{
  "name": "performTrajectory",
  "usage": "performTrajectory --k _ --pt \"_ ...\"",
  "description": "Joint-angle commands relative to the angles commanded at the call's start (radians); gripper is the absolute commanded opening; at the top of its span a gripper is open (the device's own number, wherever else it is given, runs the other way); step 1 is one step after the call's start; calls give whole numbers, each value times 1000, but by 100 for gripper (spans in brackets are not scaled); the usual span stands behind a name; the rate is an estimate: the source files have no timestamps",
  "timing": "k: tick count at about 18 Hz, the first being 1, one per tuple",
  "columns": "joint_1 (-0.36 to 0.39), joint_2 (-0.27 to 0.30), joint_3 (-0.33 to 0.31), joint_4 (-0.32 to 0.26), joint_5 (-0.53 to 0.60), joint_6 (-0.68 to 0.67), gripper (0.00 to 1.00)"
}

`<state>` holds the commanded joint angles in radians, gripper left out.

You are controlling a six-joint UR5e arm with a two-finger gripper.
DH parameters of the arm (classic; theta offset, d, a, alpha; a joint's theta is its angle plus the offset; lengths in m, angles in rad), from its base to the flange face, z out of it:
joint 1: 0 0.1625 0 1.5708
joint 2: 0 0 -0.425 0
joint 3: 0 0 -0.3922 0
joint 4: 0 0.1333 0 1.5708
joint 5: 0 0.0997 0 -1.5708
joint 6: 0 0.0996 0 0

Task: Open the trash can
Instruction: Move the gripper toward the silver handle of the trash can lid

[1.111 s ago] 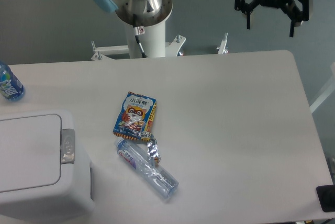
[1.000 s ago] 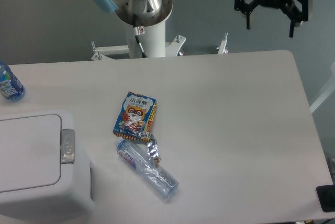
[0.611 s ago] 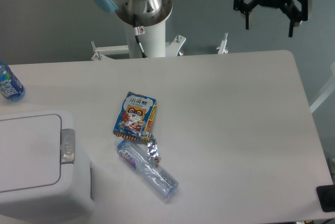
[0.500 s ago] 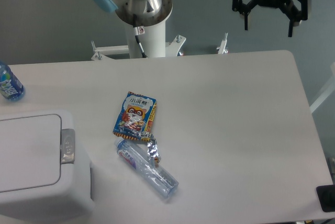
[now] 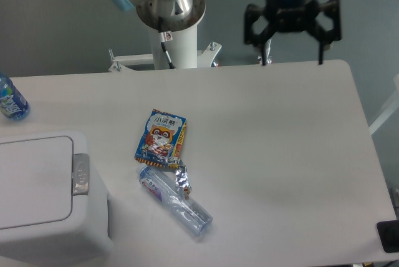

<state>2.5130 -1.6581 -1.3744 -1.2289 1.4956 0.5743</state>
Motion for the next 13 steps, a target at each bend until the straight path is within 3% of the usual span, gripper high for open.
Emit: performTrajectory --k 2,7,13 --pt "-69 -21 2 29 0 -138 100" --pt "-210 -97 8 184 -2 -397 100" --pt "-313 -144 32 203 -17 -574 100"
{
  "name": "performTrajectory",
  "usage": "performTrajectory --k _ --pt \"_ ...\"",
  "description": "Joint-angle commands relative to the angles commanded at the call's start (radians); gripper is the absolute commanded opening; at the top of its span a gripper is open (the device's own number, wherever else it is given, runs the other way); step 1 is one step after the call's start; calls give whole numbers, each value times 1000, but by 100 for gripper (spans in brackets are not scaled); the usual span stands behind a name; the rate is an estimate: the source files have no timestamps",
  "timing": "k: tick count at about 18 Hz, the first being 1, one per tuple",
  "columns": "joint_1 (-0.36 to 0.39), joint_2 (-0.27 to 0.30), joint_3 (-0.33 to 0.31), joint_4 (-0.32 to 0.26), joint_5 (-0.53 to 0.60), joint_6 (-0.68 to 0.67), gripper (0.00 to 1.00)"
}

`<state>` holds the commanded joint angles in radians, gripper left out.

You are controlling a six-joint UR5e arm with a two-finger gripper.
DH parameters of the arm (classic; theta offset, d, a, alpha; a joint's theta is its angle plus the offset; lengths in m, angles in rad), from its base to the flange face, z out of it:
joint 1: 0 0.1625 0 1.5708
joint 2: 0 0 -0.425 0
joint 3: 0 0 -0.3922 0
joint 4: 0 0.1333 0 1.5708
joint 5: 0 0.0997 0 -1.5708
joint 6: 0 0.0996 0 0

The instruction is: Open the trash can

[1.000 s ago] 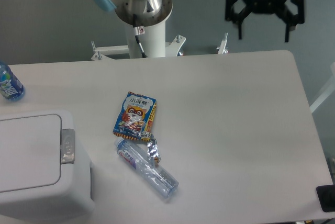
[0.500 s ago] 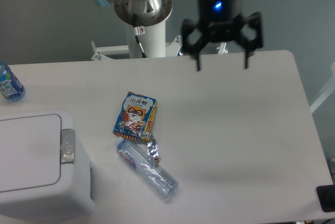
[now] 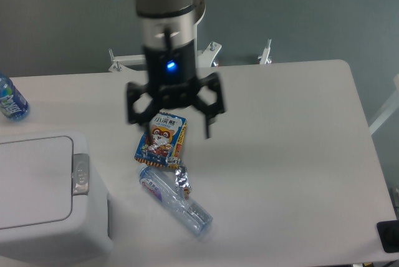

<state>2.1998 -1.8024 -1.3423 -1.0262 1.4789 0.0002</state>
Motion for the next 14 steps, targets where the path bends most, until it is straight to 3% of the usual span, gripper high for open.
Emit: performTrajectory --k 14 --pt "-3 -32 -41 9 -224 -98 100"
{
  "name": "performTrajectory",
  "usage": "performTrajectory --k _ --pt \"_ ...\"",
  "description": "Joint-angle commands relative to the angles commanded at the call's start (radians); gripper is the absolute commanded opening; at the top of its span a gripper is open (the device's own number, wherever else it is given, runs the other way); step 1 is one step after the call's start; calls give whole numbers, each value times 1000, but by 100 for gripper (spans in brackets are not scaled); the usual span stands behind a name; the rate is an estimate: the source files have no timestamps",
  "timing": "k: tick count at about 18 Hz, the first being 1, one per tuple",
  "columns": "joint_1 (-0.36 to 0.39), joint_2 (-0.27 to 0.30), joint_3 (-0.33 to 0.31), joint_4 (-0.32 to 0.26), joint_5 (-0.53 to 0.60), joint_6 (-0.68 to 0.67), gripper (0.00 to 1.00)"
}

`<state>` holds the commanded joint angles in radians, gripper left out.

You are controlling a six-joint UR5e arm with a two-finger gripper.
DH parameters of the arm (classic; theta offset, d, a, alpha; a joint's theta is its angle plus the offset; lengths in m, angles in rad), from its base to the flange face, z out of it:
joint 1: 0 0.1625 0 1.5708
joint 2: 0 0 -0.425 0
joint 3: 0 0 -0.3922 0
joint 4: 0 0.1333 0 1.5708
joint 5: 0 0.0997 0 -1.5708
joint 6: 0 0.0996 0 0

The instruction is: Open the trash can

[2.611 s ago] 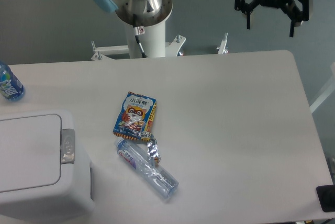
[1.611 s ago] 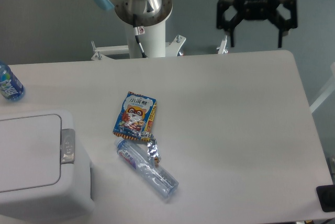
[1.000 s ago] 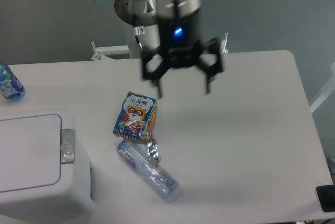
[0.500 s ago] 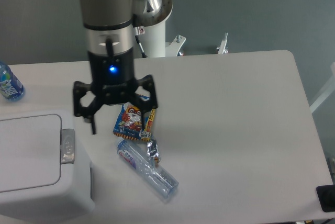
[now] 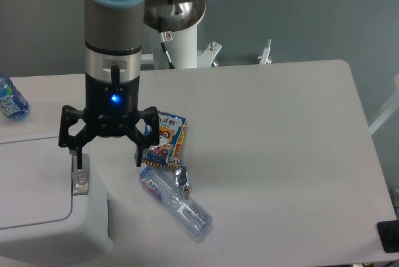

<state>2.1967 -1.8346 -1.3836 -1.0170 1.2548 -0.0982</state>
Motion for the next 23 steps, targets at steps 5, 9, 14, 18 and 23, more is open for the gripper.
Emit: performTrajectory --k 5,9,14,18,23 --pt "23 2 -9 2 -9 2 100" --pt "32 0 -12 2 -9 2 100" --pt "32 0 -20 2 -9 -6 100" --pt "32 -6 -22 3 -8 -23 100" --pt "32 -9 -23 3 -6 -23 100"
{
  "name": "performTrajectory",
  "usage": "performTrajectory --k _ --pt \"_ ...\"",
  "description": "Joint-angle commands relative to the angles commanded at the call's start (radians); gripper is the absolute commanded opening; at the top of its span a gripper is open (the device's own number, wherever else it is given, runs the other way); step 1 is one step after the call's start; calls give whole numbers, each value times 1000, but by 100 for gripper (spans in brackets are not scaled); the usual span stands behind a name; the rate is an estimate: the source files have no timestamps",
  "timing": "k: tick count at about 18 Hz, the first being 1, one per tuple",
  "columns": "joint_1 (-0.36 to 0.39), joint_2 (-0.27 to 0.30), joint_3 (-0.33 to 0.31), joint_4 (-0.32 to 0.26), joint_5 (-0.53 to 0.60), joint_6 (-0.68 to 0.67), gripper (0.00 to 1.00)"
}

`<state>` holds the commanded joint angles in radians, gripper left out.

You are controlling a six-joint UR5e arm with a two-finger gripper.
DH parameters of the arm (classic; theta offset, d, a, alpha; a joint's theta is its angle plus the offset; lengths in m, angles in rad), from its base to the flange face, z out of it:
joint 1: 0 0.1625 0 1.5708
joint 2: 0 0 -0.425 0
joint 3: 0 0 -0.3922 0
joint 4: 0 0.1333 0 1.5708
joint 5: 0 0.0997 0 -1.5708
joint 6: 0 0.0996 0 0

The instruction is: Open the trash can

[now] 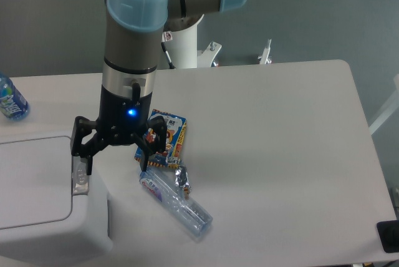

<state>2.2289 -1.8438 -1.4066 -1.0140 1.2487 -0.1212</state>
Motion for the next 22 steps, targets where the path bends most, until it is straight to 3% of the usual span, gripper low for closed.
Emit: performTrajectory --k 22 --pt "-3 -12 -14 2 2 3 100"
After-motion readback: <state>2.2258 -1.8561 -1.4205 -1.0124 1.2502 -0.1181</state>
